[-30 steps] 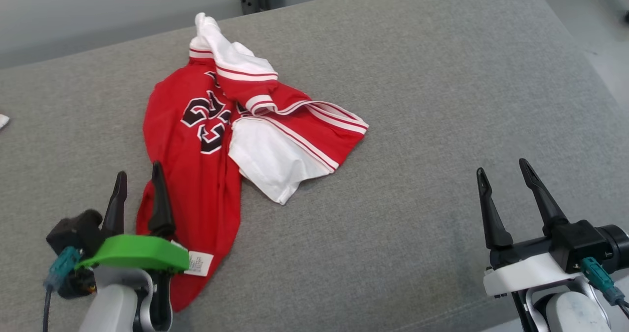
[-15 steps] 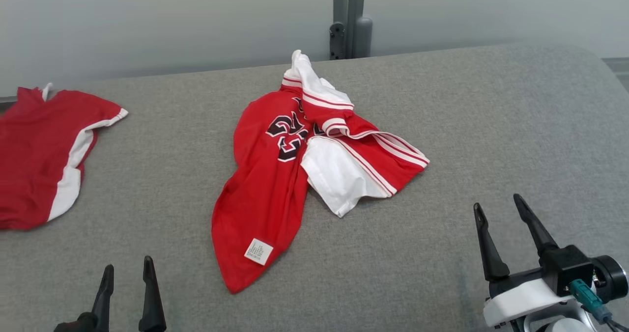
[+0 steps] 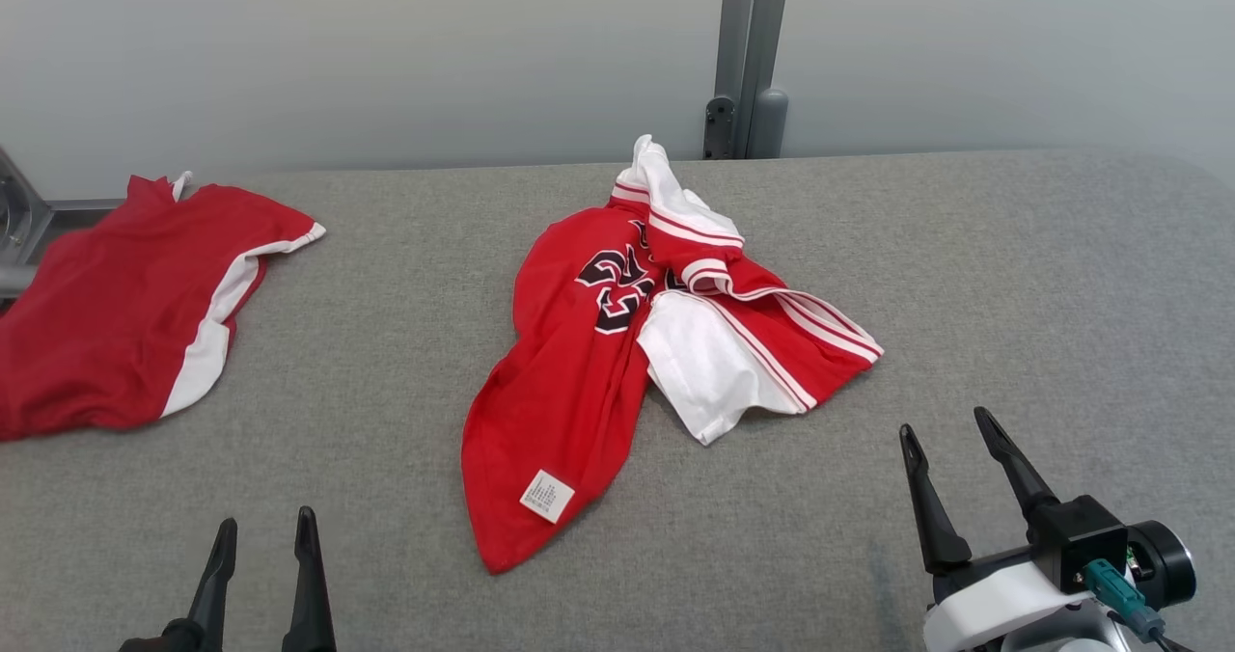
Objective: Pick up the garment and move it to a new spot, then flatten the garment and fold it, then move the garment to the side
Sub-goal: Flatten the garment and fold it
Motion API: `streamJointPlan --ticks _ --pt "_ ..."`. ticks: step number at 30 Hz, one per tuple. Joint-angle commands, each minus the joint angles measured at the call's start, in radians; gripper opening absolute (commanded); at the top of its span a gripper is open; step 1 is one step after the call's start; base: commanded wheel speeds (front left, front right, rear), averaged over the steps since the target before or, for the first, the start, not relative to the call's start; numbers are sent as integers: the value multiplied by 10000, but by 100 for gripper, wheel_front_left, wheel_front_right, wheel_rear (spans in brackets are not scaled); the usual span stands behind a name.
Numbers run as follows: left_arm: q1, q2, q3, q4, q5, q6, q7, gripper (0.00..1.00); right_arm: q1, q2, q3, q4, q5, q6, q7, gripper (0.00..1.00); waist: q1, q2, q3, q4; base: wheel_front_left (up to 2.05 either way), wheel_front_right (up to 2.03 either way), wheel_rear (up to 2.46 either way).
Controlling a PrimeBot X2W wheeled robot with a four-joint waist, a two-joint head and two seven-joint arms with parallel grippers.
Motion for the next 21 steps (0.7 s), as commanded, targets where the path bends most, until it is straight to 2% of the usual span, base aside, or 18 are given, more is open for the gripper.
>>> streamJointPlan --ticks 1,9,21 --pt "-120 -15 -65 -34 -53 -46 1 100 102 13 -3 40 59 -11 -30 100 0 0 43 -51 0 0 0" --pt "-308 -11 -454 -15 -78 -68 1 100 120 144 25 111 92 -11 -30 100 0 0 152 -348 0 0 0" --pt "-483 -4 -524 5 -85 -71 1 100 -249 263 148 -133 387 -11 -30 100 0 0 257 -773 0 0 0"
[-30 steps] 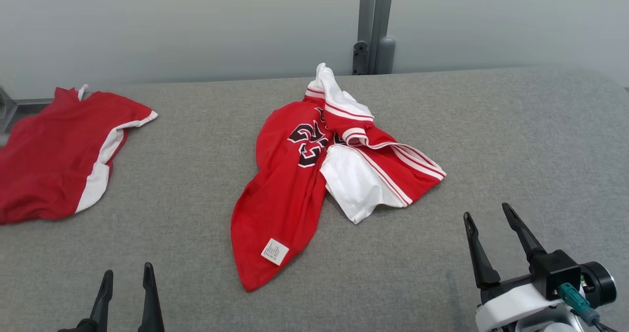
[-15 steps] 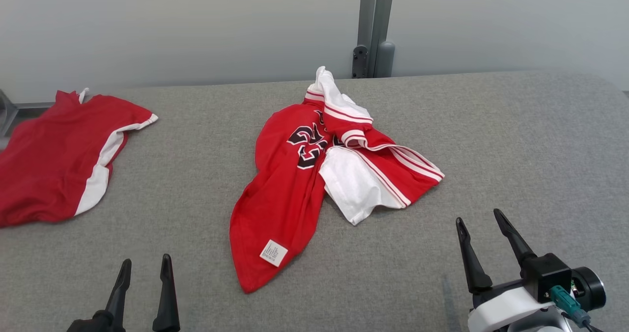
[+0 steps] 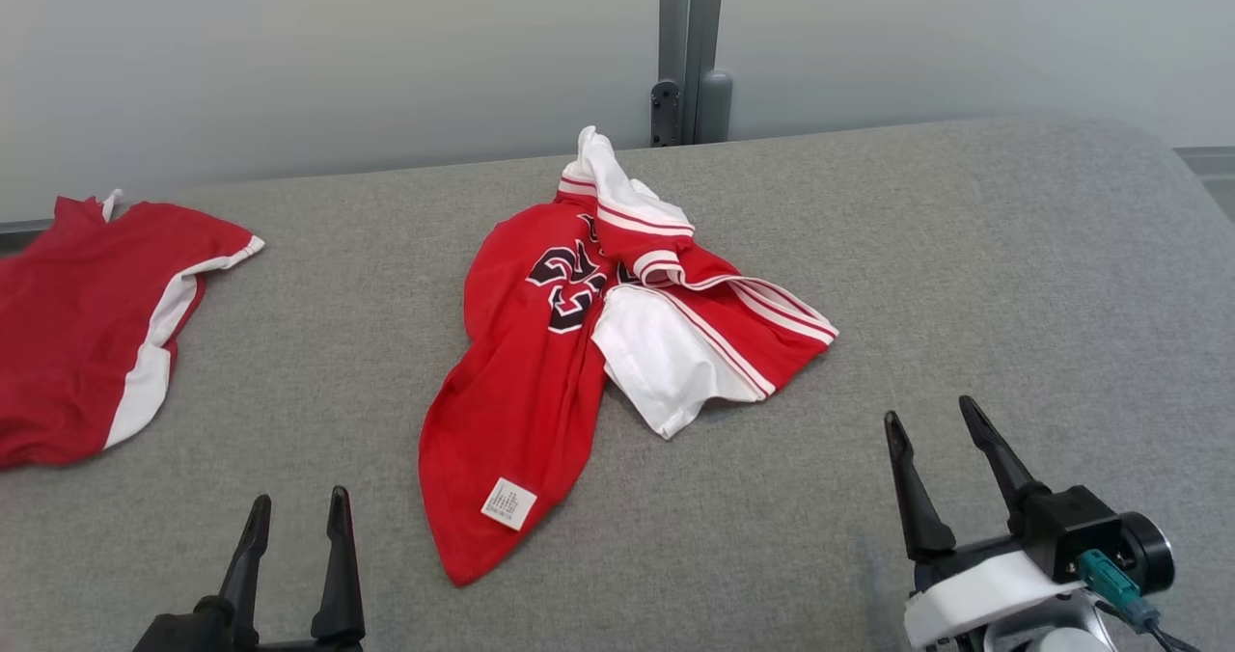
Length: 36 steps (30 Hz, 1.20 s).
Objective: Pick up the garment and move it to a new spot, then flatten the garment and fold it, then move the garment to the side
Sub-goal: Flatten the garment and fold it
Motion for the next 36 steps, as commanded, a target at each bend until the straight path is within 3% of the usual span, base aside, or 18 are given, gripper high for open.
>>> streamJointPlan --ticks 1,6,12,20,31,32,33,34,35,36 --pt "-199 5 -90 107 -129 -34 1 100 -267 29 127 -81 171 -11 -32 100 0 0 69 -63 0 0 0" --pt "-798 151 -1099 1369 -278 -35 487 100 -1095 55 1578 1326 775 -9 113 100 0 0 438 -29 0 0 0" --pt "-1735 55 -1640 2045 -542 383 2277 100 -2810 28 3118 2682 1875 -11 1660 100 0 0 1219 56 0 0 0" --pt "-2229 32 -2121 1713 -797 917 4076 100 -4477 39 3560 4033 2240 -11 2554 100 0 0 2247 331 0 0 0" --pt "-2815 33 -2458 1894 -980 843 4531 100 -5898 40 3986 5045 2491 -11 2633 100 0 0 3291 777 0 0 0" --pt "-2856 30 -2526 1969 -947 814 4541 46 -5935 42 4051 5113 2553 -11 2650 86 0 0 3325 796 0 0 0" --pt "-2890 27 -2597 2062 -981 760 4567 0 -5985 40 4143 5180 2609 -9 2648 49 0 0 3346 811 0 0 0" --pt "-2902 26 -2669 2160 -1040 716 4598 0 -6008 46 4220 5261 2650 -6 2639 17 0 0 3349 822 0 0 0" --pt "-2913 14 -2736 2236 -1088 667 4609 0 -6002 46 4292 5329 2715 -5 2609 0 0 0 3346 830 0 0 0" --pt "-2912 0 -2780 2294 -1124 641 4572 0 -5990 49 4353 5379 2751 -6 2590 0 0 0 3324 827 0 0 0"
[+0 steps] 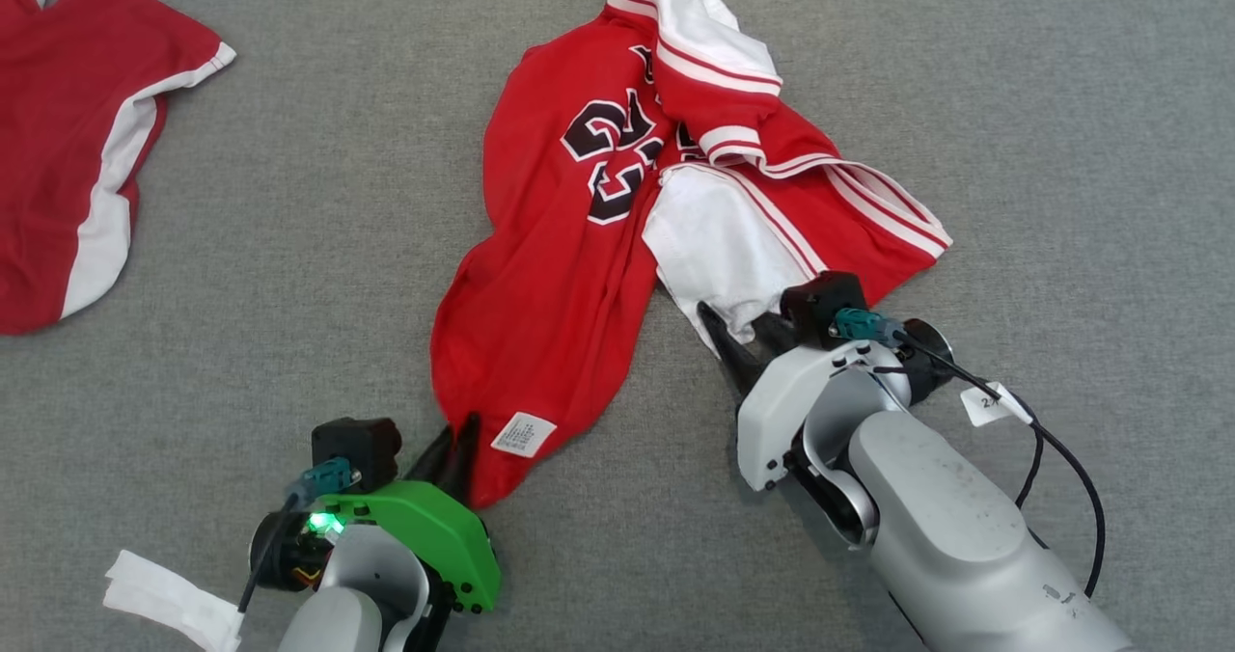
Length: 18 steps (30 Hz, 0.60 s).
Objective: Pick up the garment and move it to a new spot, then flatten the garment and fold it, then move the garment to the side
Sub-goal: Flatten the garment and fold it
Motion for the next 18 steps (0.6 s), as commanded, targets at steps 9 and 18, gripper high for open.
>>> streamJointPlan --ticks 9,18 --pt "720 153 97 -317 -632 -205 8 0 1290 -40 -649 -1406 487 -2 -207 0 0 0 -818 -272 0 0 0" --pt "2321 569 727 -3456 -1945 -230 925 0 3759 -1408 -3429 -7829 2059 1 1586 0 0 0 -1284 -1025 0 0 0"
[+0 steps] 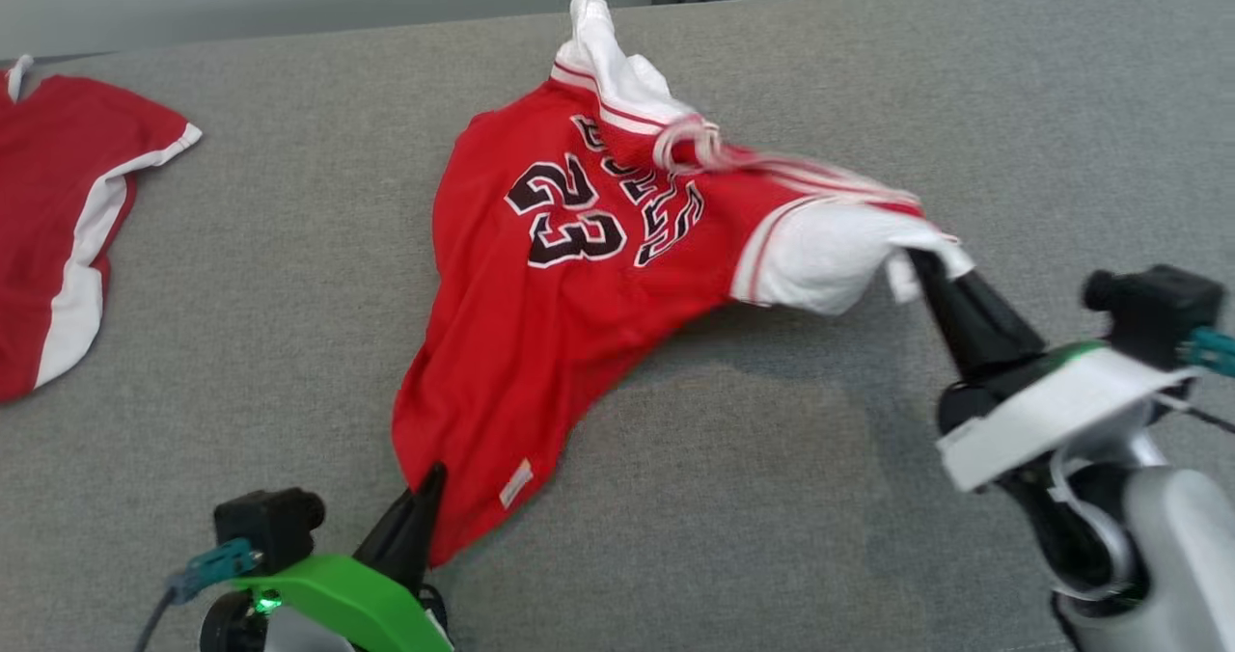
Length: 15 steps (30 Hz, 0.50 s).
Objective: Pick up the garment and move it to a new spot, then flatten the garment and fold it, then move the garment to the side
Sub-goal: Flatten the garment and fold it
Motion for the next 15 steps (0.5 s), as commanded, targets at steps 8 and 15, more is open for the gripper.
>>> streamJointPlan --ticks 8,15 --pt "150 457 1159 -3969 -2448 -29 1329 0 362 -505 -3533 -3874 1644 1 2195 0 0 0 35 -445 0 0 0" --pt "-3364 1281 1817 -4819 -3703 533 3058 0 -2870 -1134 -4753 -3266 1712 1 4063 0 0 0 1370 -265 0 0 0"
